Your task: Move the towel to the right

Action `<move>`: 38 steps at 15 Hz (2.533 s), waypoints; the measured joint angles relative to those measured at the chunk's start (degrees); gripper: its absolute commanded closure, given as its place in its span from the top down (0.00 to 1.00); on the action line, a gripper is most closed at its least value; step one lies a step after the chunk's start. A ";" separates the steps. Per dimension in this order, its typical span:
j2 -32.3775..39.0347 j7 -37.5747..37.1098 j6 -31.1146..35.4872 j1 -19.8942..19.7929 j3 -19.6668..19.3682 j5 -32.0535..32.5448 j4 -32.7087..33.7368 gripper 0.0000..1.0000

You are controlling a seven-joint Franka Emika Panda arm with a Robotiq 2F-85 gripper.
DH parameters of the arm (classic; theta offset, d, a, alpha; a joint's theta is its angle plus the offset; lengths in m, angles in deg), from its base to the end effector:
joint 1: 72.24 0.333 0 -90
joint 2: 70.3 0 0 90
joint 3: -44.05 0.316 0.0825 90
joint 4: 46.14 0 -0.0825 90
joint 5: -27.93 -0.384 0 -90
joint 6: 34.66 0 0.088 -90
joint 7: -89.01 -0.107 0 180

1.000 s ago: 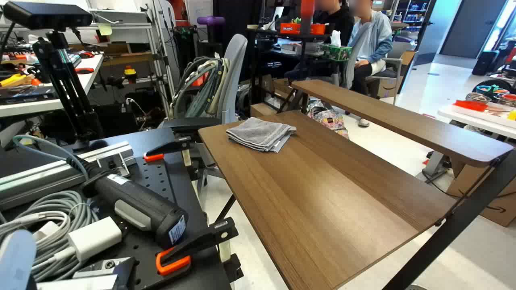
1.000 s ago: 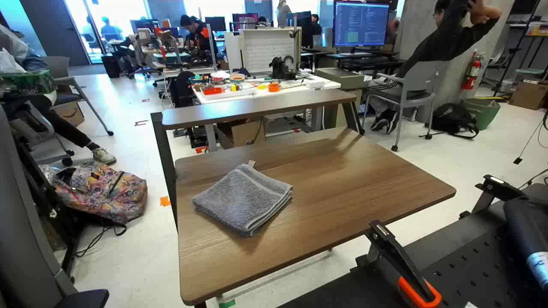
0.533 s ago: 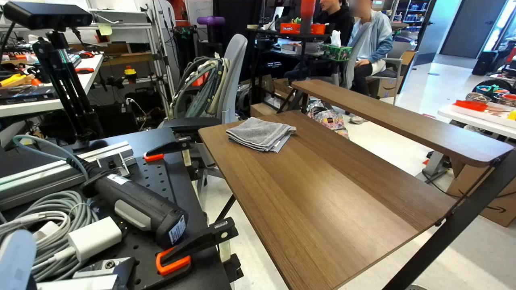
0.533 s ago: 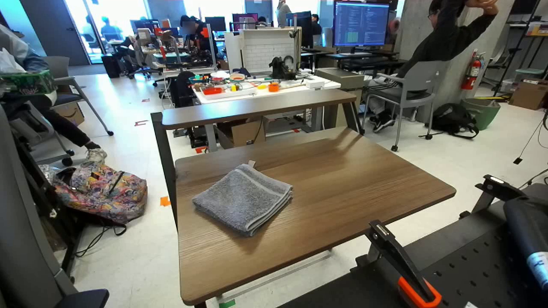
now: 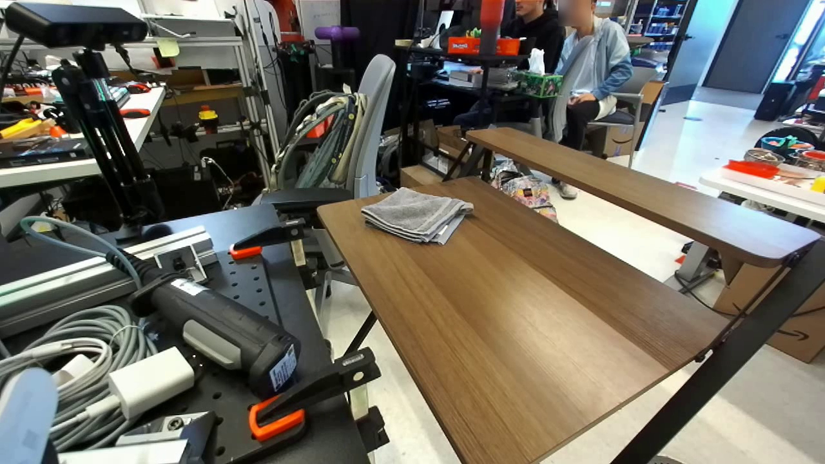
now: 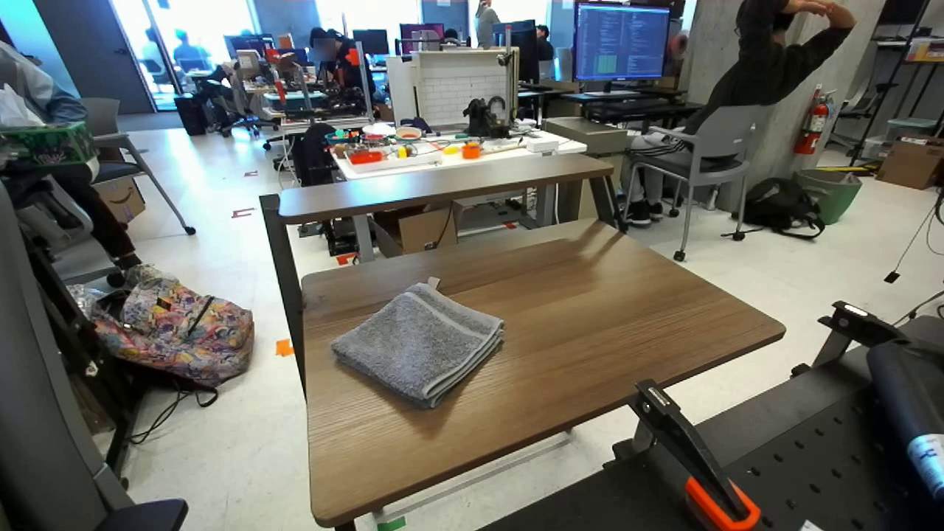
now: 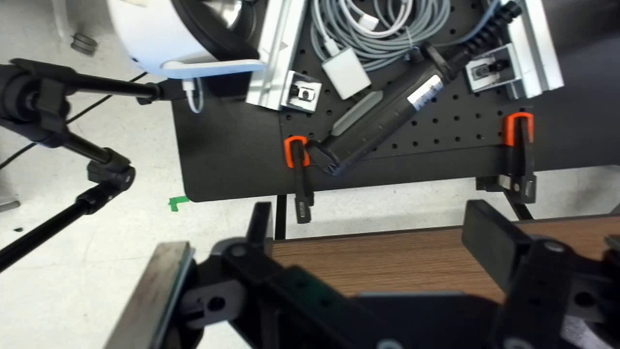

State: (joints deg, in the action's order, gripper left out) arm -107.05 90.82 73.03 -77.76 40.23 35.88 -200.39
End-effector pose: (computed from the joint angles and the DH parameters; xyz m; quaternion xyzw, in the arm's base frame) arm 0.3190 -0.0618 0.4108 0.9949 -0.0304 -0.0889 0.0363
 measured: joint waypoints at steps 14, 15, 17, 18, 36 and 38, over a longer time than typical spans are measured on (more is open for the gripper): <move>42.66 -33.24 45.21 14.20 15.28 -20.36 14.59 1.00; 46.39 -35.10 47.74 14.90 15.13 -19.68 16.67 1.00; 53.89 -38.73 51.20 16.88 14.09 -17.86 21.53 1.00; 57.51 -40.16 52.08 18.23 13.15 -17.09 24.18 1.00; 92.28 -47.33 52.66 28.00 5.02 -16.48 58.54 1.00; 93.08 -47.42 51.91 28.00 4.18 -16.48 59.60 1.00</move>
State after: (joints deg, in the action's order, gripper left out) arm -13.97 43.41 124.95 -49.76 44.41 19.41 -140.80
